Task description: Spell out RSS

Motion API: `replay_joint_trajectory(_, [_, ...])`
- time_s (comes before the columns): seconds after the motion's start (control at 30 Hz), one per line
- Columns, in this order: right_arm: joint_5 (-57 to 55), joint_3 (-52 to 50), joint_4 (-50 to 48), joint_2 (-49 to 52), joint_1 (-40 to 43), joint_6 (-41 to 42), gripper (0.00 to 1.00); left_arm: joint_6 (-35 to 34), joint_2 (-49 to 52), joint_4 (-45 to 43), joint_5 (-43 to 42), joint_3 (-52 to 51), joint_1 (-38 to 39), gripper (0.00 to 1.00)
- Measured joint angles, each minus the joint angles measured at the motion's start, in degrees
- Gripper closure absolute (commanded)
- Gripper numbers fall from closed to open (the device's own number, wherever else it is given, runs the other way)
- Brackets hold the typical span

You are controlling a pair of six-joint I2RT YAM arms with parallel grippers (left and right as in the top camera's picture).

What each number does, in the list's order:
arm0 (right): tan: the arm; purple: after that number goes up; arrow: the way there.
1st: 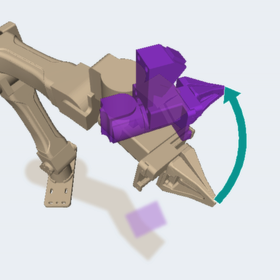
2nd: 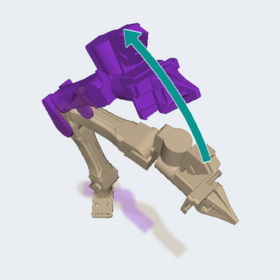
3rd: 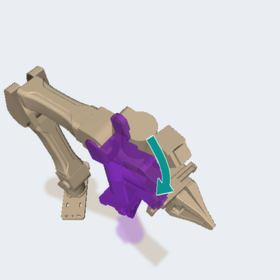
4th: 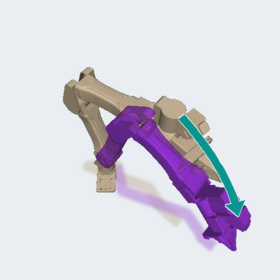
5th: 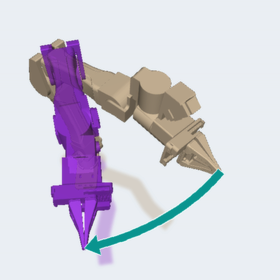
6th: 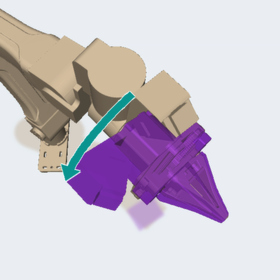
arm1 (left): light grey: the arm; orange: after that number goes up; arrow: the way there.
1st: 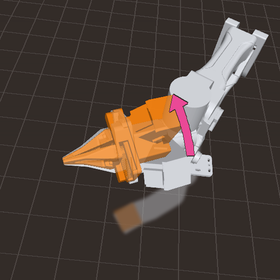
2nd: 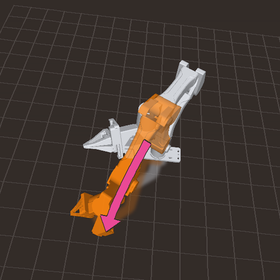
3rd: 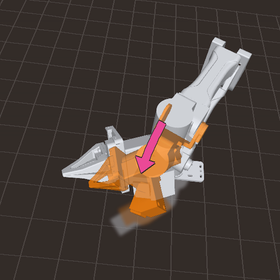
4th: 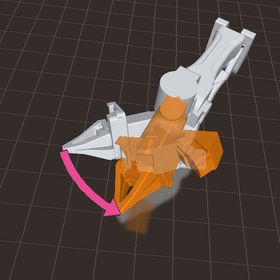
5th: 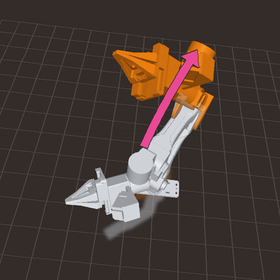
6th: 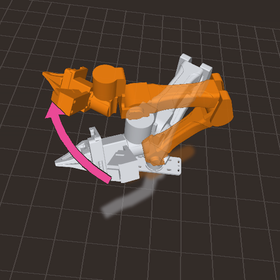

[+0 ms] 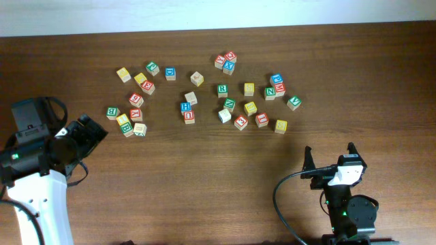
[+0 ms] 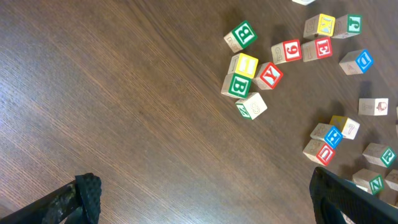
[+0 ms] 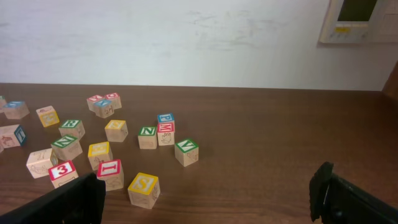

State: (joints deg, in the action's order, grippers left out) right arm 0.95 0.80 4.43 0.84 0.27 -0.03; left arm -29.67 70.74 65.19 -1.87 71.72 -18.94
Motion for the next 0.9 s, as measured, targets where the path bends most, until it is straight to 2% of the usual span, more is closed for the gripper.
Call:
replay_joint_trajectory(0.63, [0.00, 0.00, 0.00, 0.00, 0.00, 0.04, 0.02, -0.04, 0.00, 1.77, -0.46, 0.00, 0.00, 0.01])
replay_joint_trajectory(0.77, [0.00, 0.00, 0.00, 0.00, 0.00, 0.02, 0.02, 0.63, 0.00, 4.72, -6.54, -0.02, 0.00, 0.01])
replay_joint_trajectory(0.9, [0.00, 0.00, 0.00, 0.00, 0.00, 0.04, 0.02, 5.86, 0.02, 4.87, -11.98, -0.02, 0.83, 0.01])
